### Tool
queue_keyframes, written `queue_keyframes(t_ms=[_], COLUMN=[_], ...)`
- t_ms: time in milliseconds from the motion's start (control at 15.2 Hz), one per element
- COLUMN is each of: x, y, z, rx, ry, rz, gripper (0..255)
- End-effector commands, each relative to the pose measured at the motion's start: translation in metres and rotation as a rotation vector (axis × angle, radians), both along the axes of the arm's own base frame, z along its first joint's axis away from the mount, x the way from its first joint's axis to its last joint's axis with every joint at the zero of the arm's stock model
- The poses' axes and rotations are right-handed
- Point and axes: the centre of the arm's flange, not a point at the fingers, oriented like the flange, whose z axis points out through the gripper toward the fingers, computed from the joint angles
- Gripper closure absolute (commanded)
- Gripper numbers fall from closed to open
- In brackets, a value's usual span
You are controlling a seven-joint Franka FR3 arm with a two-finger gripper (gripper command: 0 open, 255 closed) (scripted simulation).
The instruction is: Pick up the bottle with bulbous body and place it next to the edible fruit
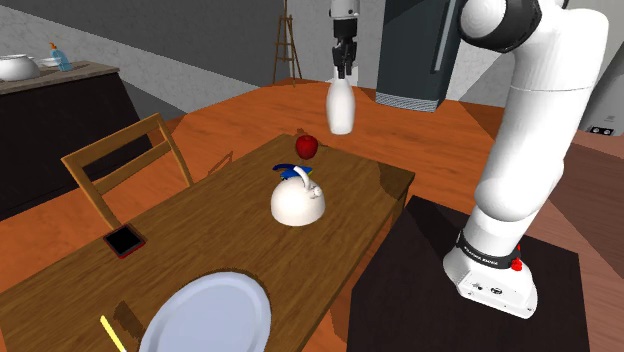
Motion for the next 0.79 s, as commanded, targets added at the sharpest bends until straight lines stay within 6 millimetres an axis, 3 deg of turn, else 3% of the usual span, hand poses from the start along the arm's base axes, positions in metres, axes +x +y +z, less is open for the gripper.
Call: queue_keyframes(t_ms=[0,726], x=[0.004,0.004], y=[-0.006,-0.006], z=[-0.010,-0.068], rx=[-0.001,-0.001], ry=[-0.001,-0.001], rz=[0.001,0.001], gripper=[255,255])
